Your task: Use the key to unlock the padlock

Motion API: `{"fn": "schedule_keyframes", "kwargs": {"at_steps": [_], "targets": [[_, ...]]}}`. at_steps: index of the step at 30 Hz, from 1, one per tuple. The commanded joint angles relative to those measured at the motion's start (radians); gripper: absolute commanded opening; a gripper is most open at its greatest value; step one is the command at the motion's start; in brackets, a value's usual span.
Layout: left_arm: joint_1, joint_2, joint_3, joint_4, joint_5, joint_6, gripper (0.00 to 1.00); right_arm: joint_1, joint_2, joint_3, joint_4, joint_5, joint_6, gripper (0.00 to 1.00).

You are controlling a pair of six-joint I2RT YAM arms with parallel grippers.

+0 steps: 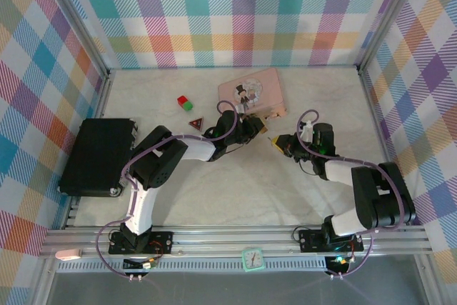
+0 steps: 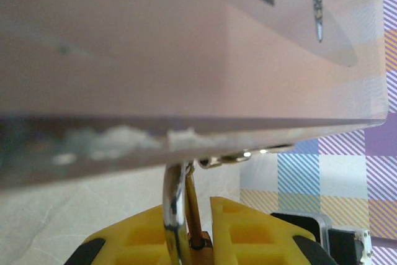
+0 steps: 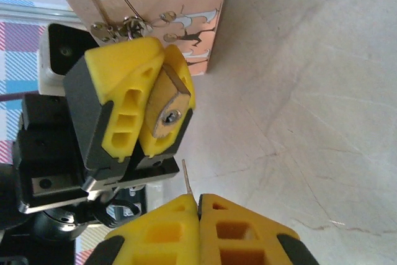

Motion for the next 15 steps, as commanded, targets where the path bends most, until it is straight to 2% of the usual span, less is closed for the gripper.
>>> {"fn": "schedule_keyframes", "kwargs": {"at_steps": [1, 7, 15], "targets": [[0.002, -0.017, -0.024, 0.033, 0.053, -0.077, 0.00, -0.009, 0.036, 0.009, 0.129, -0.045, 0.050, 0.00], [0.001, -0.019, -0.024, 0.035, 0.054, -0.077, 0.00, -0.010, 0.084, 0.003, 0.221, -0.059, 0.085, 0.00], [0.003, -0.014, -0.027, 0.040, 0.056, -0.080, 0.00, -0.010, 0.114, 0.020, 0.251, -0.060, 0.097, 0.00]]}}
